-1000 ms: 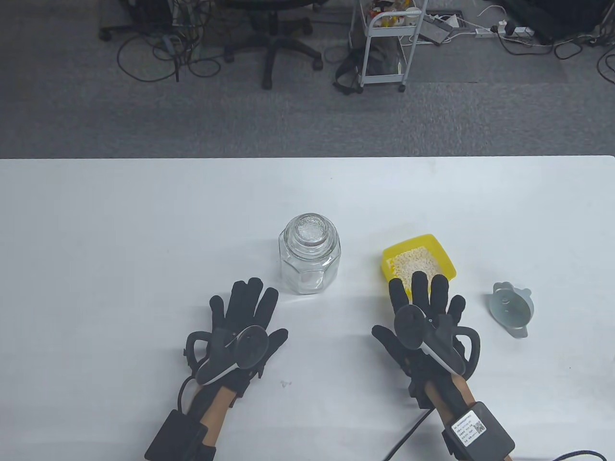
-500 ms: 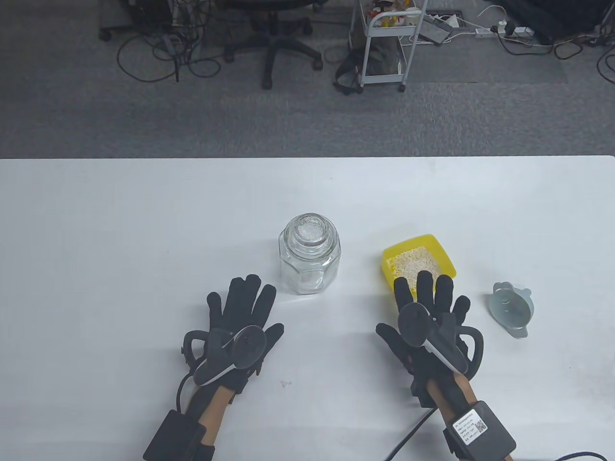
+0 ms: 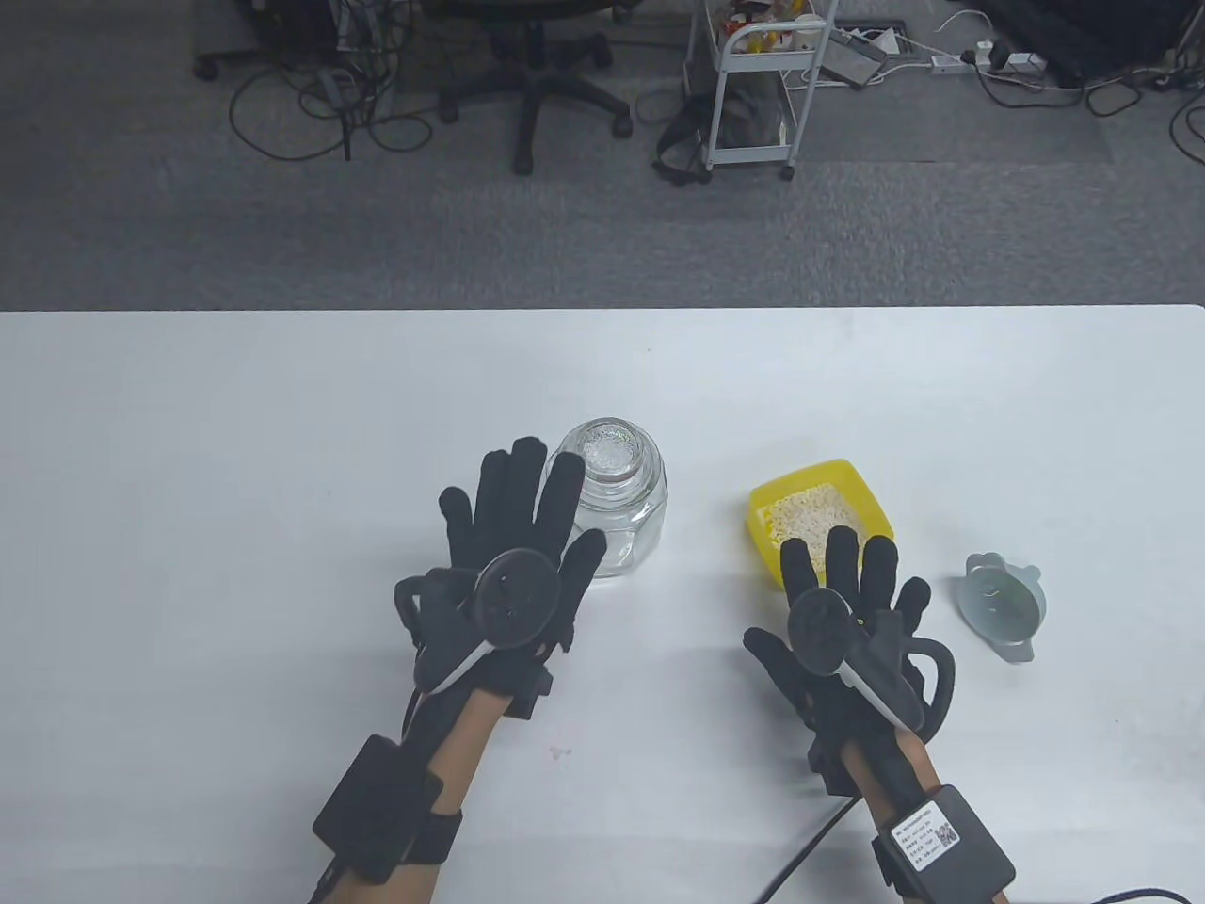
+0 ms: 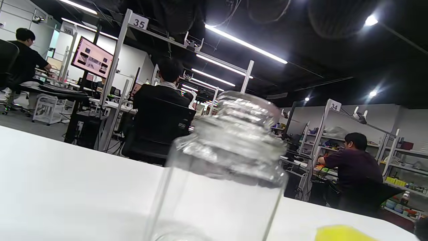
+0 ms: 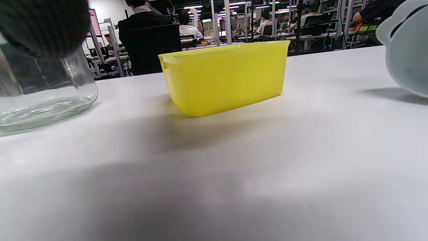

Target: Transfer rice through funnel into glass jar

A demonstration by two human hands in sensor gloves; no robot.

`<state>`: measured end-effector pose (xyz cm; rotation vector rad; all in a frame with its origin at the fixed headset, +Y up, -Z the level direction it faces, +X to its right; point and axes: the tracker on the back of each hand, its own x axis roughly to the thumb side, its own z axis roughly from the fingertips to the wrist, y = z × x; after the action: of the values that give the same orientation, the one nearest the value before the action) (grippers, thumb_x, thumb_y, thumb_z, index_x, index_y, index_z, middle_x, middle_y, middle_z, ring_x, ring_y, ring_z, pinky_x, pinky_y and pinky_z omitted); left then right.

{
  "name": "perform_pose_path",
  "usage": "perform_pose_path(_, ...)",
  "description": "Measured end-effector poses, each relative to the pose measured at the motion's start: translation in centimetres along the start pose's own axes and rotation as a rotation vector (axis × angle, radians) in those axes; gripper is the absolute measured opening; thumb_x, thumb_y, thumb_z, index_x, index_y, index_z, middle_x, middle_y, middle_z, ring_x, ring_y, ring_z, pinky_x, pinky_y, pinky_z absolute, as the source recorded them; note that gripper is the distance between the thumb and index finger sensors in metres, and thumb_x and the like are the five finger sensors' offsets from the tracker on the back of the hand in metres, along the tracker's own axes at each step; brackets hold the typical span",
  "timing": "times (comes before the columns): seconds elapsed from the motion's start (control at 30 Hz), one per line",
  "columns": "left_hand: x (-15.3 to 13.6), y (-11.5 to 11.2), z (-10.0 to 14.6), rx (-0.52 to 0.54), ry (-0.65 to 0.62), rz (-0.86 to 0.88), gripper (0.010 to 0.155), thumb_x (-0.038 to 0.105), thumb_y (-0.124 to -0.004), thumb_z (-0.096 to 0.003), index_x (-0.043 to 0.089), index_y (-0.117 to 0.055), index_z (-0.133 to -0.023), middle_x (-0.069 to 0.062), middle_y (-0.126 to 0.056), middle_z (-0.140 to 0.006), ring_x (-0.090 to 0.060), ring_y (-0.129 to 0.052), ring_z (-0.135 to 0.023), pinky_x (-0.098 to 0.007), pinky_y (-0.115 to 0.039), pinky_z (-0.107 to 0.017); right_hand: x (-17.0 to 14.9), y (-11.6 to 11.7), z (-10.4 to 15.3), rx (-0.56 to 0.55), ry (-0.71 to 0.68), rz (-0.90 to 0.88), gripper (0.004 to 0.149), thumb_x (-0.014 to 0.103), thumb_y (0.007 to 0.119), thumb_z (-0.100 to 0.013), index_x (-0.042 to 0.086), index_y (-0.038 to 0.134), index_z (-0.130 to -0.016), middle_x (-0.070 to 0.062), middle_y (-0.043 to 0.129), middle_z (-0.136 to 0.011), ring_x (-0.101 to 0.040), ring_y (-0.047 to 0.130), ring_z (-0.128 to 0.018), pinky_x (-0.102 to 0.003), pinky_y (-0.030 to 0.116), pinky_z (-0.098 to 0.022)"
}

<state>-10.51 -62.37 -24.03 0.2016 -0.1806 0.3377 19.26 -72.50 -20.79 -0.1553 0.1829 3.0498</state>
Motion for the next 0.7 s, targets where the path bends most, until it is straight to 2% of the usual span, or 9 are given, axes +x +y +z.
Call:
perform_pose_path(0.07,1.0,-0.1,-1.7,-0.003,-0.001,-0.011,0.082,0.073,-0.07,-0.0509,0.043,-0.034,-0.119,-0.007,-0.03,-0.133,-0.045,-0.041,-0.123,-0.076,-0.038,-0.08,0.0,0.0,0.0,-0.001,-0.006,0.008,0.09,0.074,0.069,-0.034,0.044,0.017,-0.101,-0.005,0.006,-0.116,-0.041,0.004,-0.106,-0.073,0.019,-0.07)
perform_pose_path(0.2,2.3,-2.6,-4.1,-0.089,0.07,0.004,0.093,0.08,-0.07,-0.0477,0.043,-0.024,-0.119,-0.011,-0.023,-0.133,-0.049,-0.036,-0.122,-0.078,-0.037,-0.079,-0.1,0.2,-0.2,0.015,-0.009,0.017,0.09,0.074,0.069,-0.034,0.044,0.017,-0.101,-0.005,0.006,-0.116,-0.041,0.005,-0.106,-0.073,0.019,-0.07)
perform_pose_path(0.27,2.0,-4.2,-5.2,-0.141,0.144,-0.072,0.094,0.081,-0.068,-0.0487,0.044,-0.018,-0.119,-0.012,-0.016,-0.133,-0.05,-0.034,-0.122,-0.077,-0.037,-0.079,-0.2,0.3,-0.3,0.023,-0.01,0.023,0.09,0.074,0.069,-0.034,0.044,0.017,-0.101,-0.005,0.007,-0.116,-0.042,0.005,-0.106,-0.073,0.02,-0.07)
perform_pose_path(0.37,1.1,-5.8,-6.2,-0.21,0.201,-0.085,0.093,0.08,-0.068,-0.0504,0.045,-0.015,-0.118,-0.014,-0.013,-0.132,-0.052,-0.036,-0.121,-0.077,-0.039,-0.079,-0.2,0.2,-0.3,0.038,-0.012,0.033,0.089,0.074,0.069,-0.035,0.044,0.019,-0.102,-0.005,0.008,-0.117,-0.042,0.006,-0.106,-0.073,0.02,-0.07)
perform_pose_path(0.43,0.9,-6.4,-6.3,-0.175,0.204,-0.052,0.091,0.078,-0.07,-0.0511,0.048,-0.017,-0.118,-0.013,-0.018,-0.132,-0.052,-0.042,-0.12,-0.077,-0.04,-0.078,-0.1,0.3,-0.3,0.047,-0.014,0.048,0.088,0.073,0.069,-0.035,0.044,0.019,-0.102,-0.006,0.009,-0.117,-0.042,0.006,-0.106,-0.073,0.02,-0.07)
perform_pose_path(0.5,1.0,-6.6,-6.2,-0.124,0.21,-0.063,0.088,0.078,-0.069,-0.0509,0.046,-0.022,-0.118,-0.012,-0.039,-0.129,-0.047,-0.055,-0.119,-0.075,-0.044,-0.078,-0.1,0.4,-0.4,0.052,-0.015,0.055,0.089,0.073,0.069,-0.035,0.044,0.019,-0.102,-0.006,0.009,-0.117,-0.042,0.006,-0.106,-0.073,0.02,-0.07)
perform_pose_path(0.57,1.5,-6.7,-5.9,-0.101,0.21,-0.075,0.082,0.073,-0.067,-0.0534,0.045,-0.027,-0.119,-0.014,-0.042,-0.128,-0.049,-0.059,-0.117,-0.075,-0.045,-0.078,-0.1,0.4,-0.5,0.056,-0.013,0.05,0.089,0.073,0.069,-0.035,0.044,0.018,-0.102,-0.005,0.009,-0.117,-0.042,0.006,-0.106,-0.073,0.02,-0.07)
perform_pose_path(0.7,1.6,-6.6,-5.9,-0.105,0.213,-0.046,0.081,0.07,-0.069,-0.0539,0.043,-0.029,-0.119,-0.012,-0.042,-0.129,-0.051,-0.059,-0.116,-0.075,-0.047,-0.078,-0.3,0.3,-0.4,0.048,-0.001,0.039,0.089,0.073,0.069,-0.035,0.044,0.018,-0.102,-0.006,0.009,-0.117,-0.042,0.006,-0.106,-0.073,0.02,-0.07)
